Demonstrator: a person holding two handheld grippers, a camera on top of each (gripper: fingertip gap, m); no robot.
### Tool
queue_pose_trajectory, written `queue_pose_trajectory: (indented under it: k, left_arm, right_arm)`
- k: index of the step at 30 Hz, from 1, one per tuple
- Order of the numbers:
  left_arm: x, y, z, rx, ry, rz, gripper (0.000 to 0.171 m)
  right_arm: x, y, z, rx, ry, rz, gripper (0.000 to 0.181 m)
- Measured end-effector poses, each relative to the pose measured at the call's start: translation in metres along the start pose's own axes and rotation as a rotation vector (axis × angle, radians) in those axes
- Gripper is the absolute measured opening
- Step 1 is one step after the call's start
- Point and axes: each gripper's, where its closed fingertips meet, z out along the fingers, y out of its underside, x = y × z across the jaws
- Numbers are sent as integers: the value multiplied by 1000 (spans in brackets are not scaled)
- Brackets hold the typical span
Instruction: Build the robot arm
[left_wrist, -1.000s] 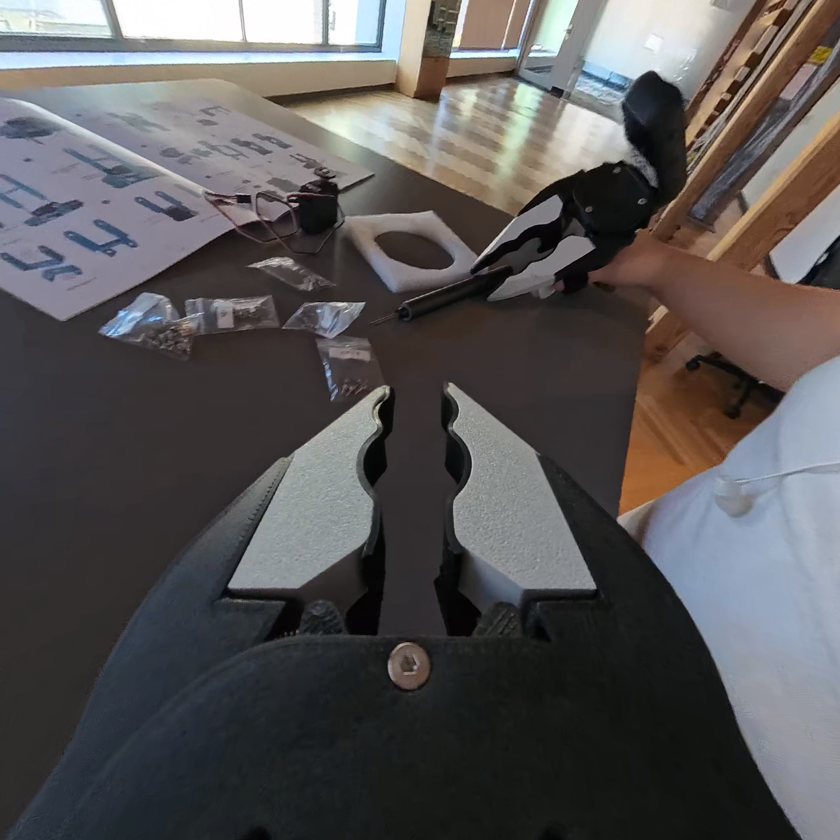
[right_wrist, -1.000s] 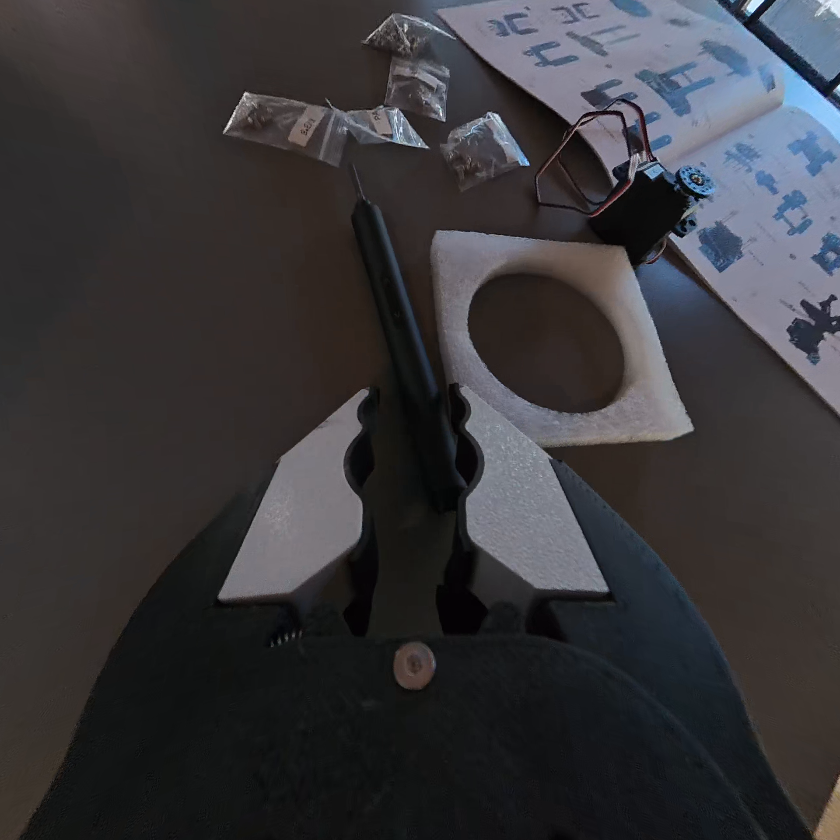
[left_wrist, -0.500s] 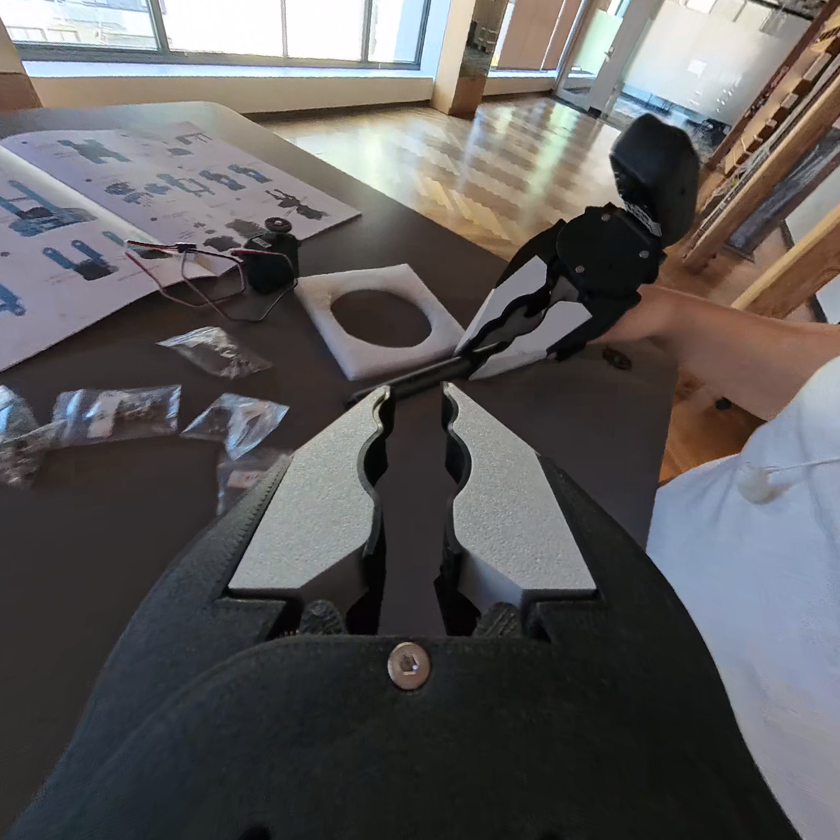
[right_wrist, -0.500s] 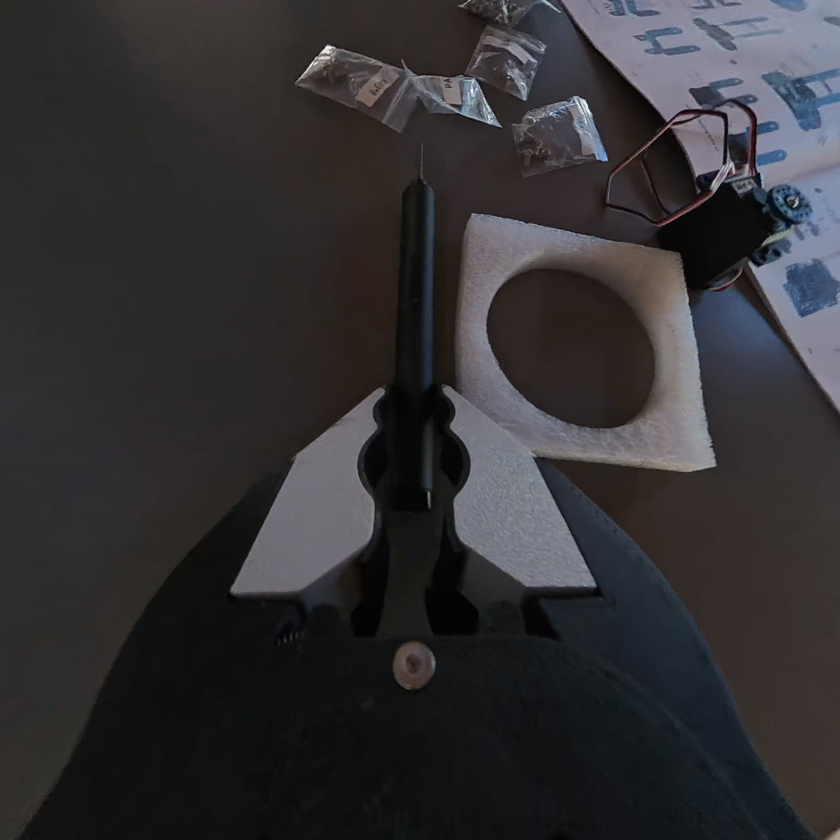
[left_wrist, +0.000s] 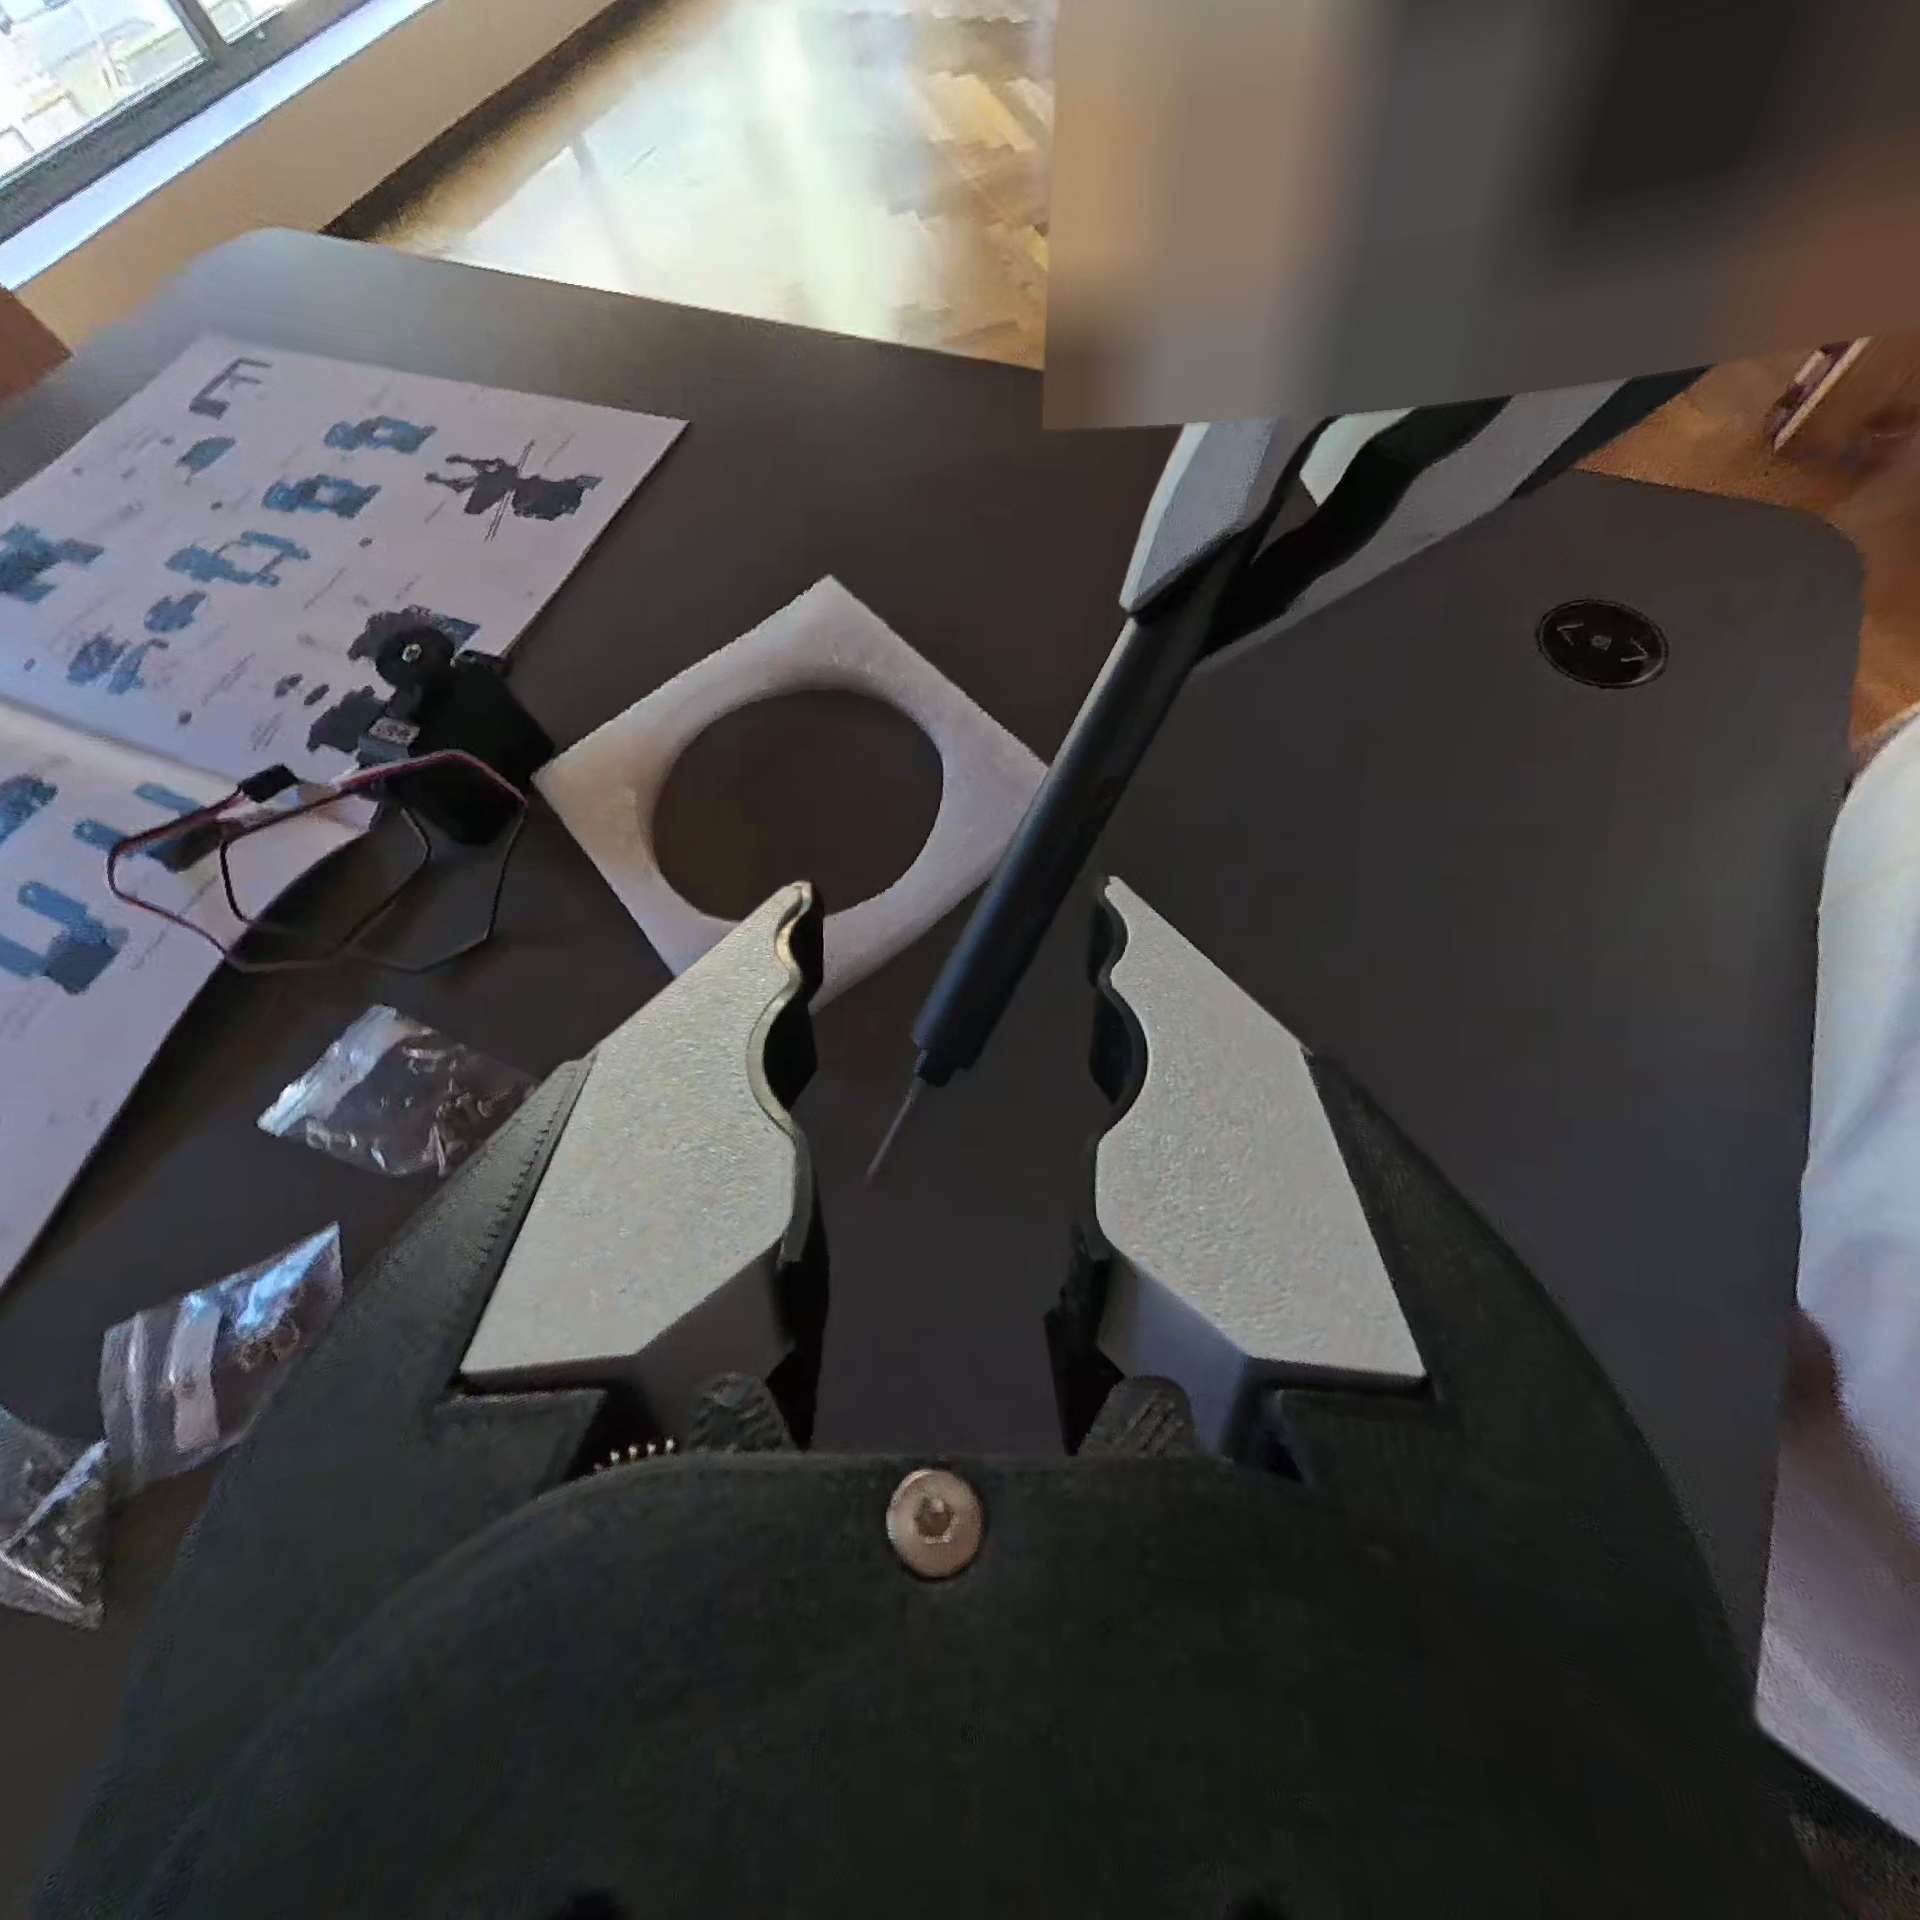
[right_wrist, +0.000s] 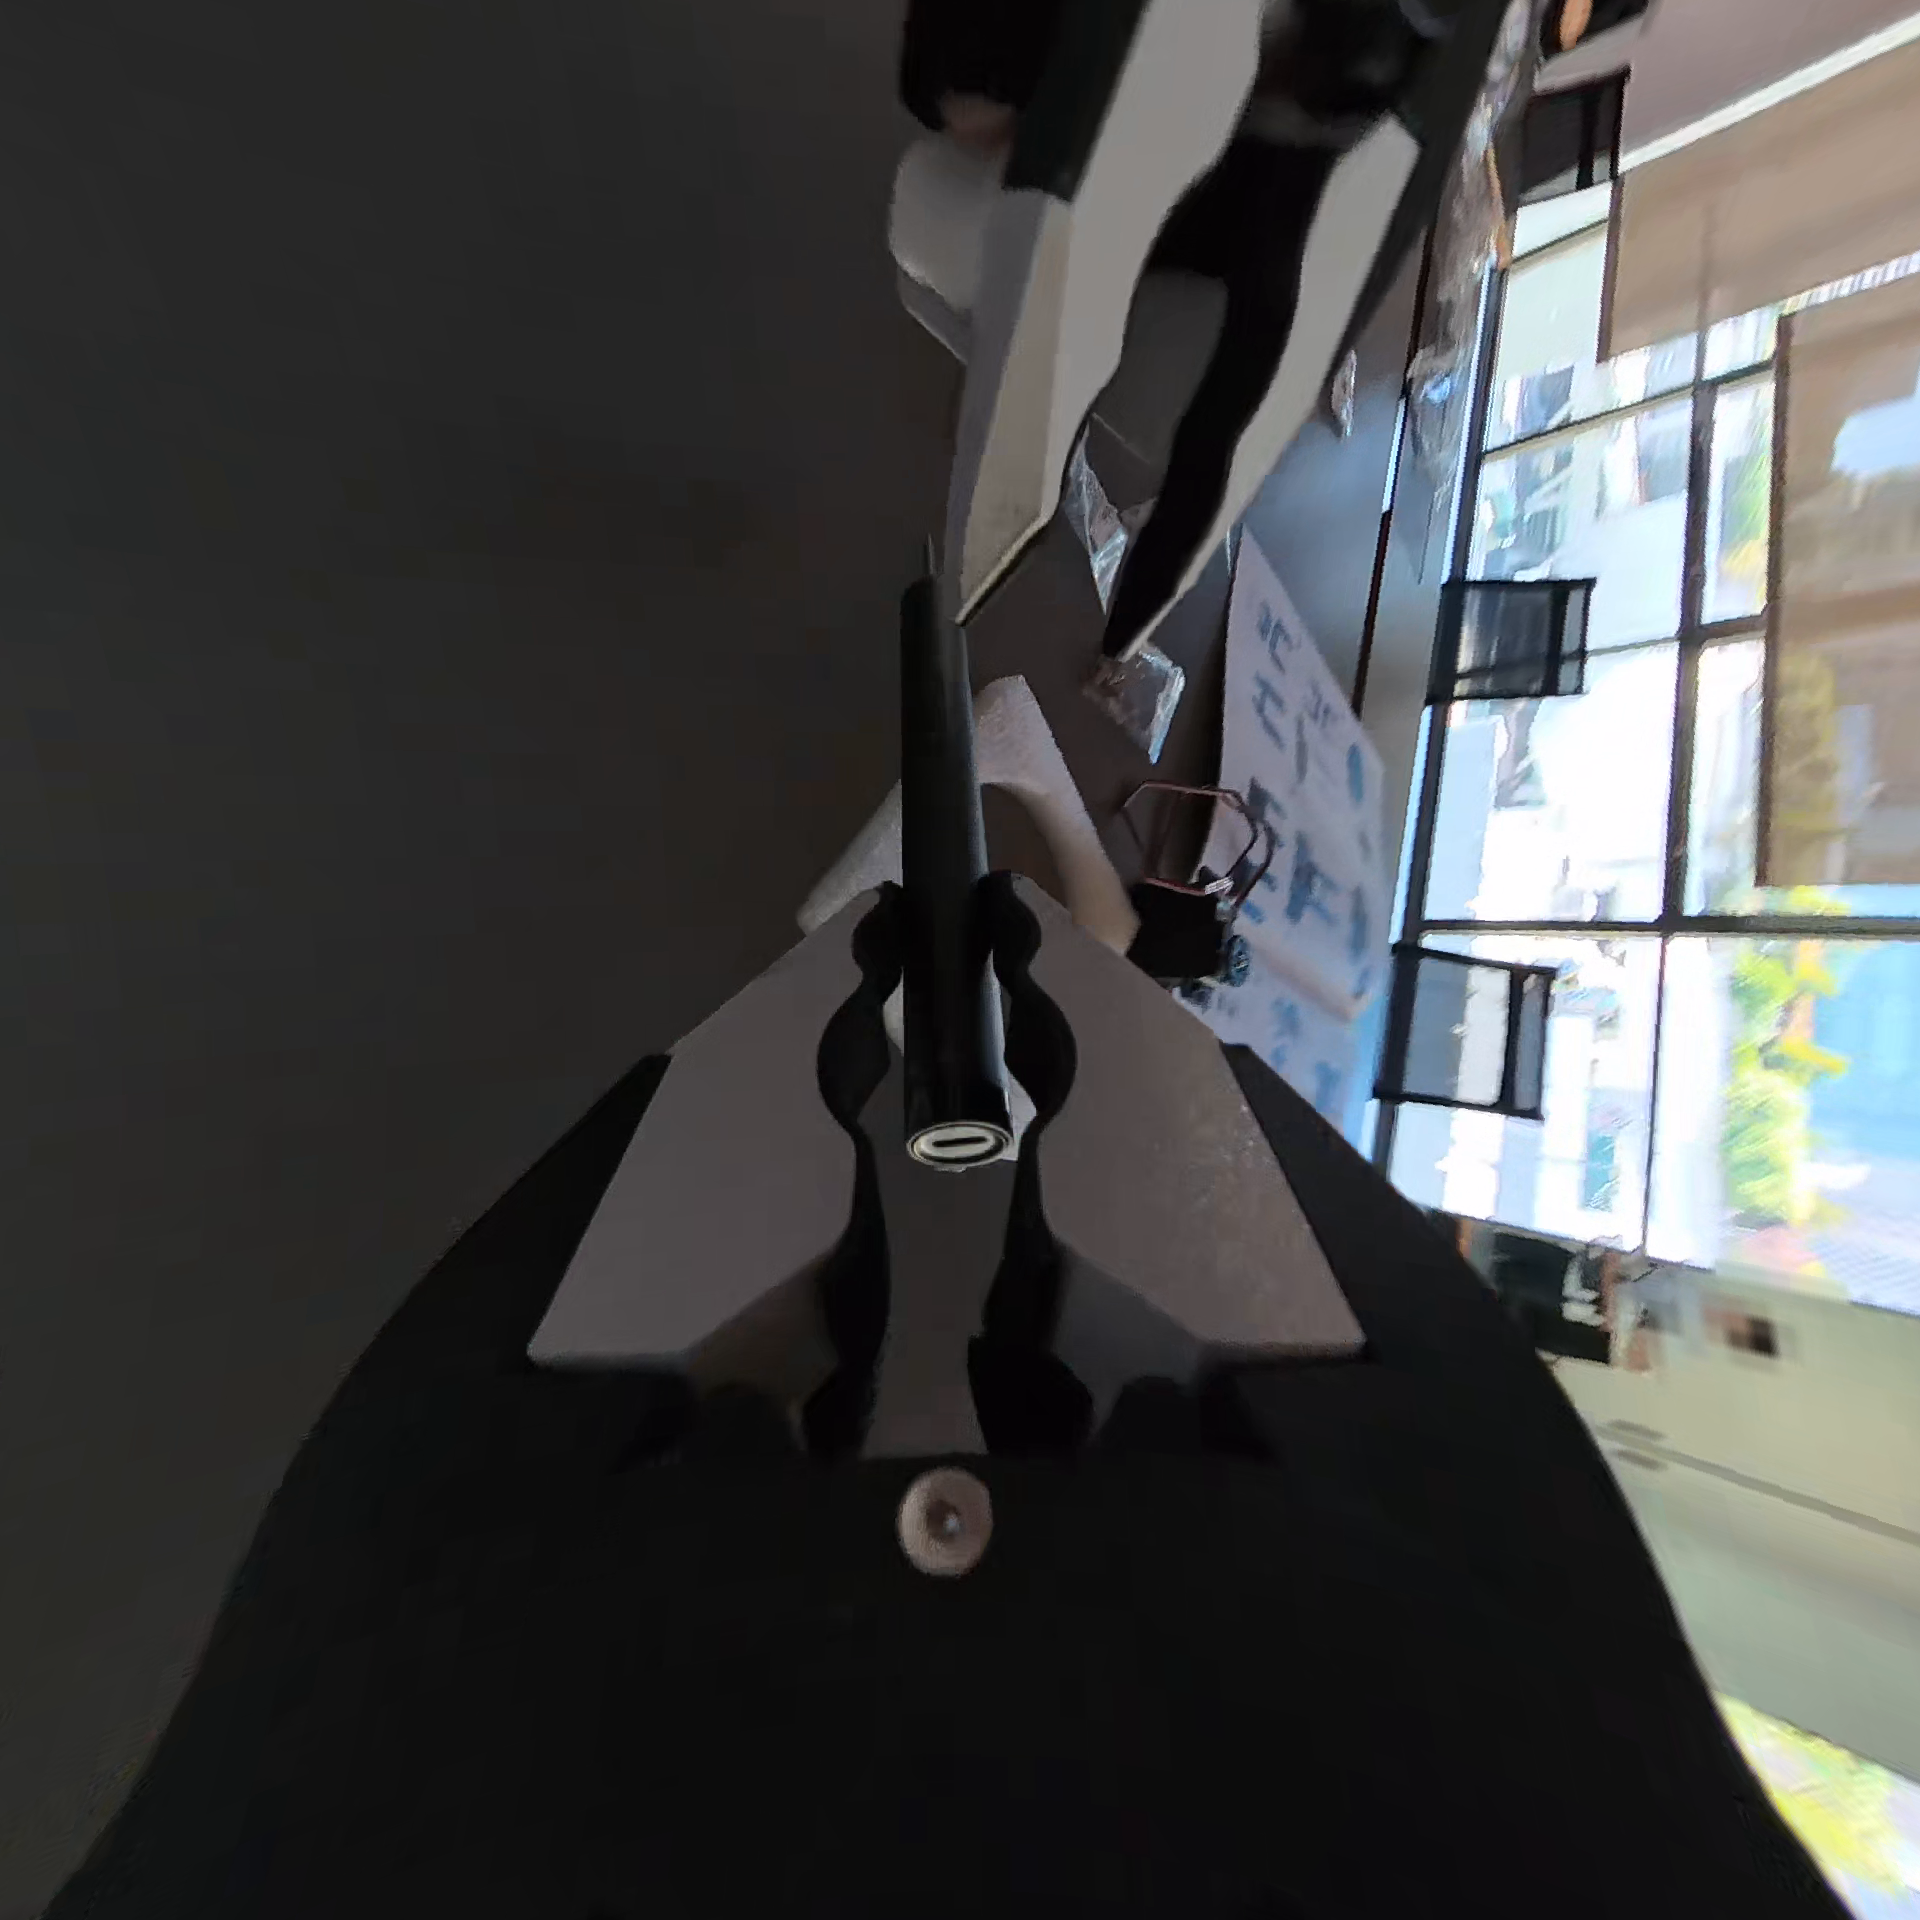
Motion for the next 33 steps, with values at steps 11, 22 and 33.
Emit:
queue_pose_trajectory:
  k: [11, 22, 33]
  left_arm:
    - [2, -17, 10, -29, 162, 43, 44]
    - [23, -12, 28, -60, 296, 6, 18]
    - [44, -64, 29, 245, 505, -358, 16]
  right_arm:
    - [31, -3, -29, 16, 24, -354, 17]
    - [33, 8, -32, -2, -78, -358, 17]
    - [96, 7, -50, 21, -59, -414, 26]
